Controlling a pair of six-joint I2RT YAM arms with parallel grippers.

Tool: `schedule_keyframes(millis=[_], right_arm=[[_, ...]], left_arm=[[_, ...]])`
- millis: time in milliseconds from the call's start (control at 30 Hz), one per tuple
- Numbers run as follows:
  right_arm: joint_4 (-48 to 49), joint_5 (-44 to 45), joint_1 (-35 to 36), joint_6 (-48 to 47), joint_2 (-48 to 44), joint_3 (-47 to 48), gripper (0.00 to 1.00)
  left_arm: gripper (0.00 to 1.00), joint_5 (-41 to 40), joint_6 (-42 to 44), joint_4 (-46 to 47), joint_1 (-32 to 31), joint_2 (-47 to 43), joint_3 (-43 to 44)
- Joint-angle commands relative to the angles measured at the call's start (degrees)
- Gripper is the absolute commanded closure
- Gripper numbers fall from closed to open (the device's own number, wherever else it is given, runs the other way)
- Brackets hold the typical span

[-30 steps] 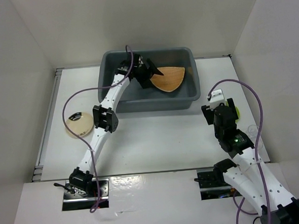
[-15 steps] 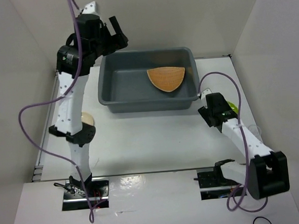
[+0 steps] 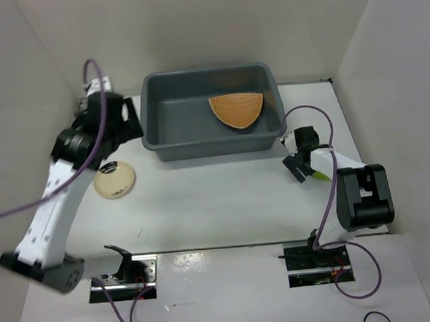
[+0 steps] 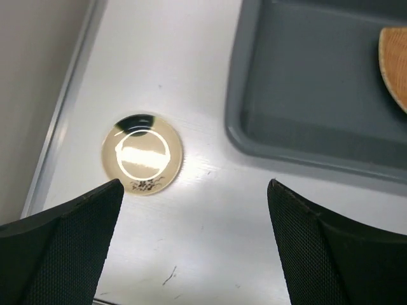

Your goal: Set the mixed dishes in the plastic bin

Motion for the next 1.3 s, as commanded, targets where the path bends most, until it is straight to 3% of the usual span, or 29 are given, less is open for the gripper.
schedule_keyframes(millis=[0,167,267,300,433,500,667,933,1100,1267], right_arm=[[3.50,-2.09,-2.60,-1.48,3.45,2.86,0.14],[5.17,-4.03,-4.45,-4.56,4.51,2.24,0.25],[4.65,-5.87,-5.68,-5.88,5.56,2.24,0.42],[4.12,-5.88,-5.69,-6.49,5.56,2.85,0.57],[1.93,-6.49,-5.69,-6.50,5.56,3.55,1.00],[-1.31,-8.33,-6.57,-6.50,4.61,4.60,1.00],[-5.81,-11.85,-7.44,-3.34,-7.60,11.28,1.00],[-7.67,-8.78,2.82,-2.45,-15.44,28.77,1.00],[-1.69,-6.76,17.57,-5.88,-10.63,33.52,1.00],[1.73,-11.32,22.08,-8.07,2.20,41.68,1.00]], left_arm=[[0.00,-0.62,0.41,12.55,1.55,-16.32,-9.94],[0.00,-0.10,0.41,7.29,3.41,-19.94,-13.30],[0.00,-0.10,0.41,5.26,3.93,-20.55,-14.61],[0.00,-0.10,-0.20,5.26,4.54,-21.43,-14.62],[0.00,-0.10,-0.20,6.66,5.86,-23.98,-16.20],[0.00,-0.10,-0.20,7.19,5.87,-24.51,-16.20],[0.00,-0.62,0.85,7.19,7.53,-24.51,-17.34],[0.00,4.99,0.85,12.90,8.67,-26.36,-23.05],[0.00,11.66,-1.96,13.43,11.83,-22.59,-25.34],[0.00,28.44,-1.26,11.51,18.07,-17.58,-26.48]])
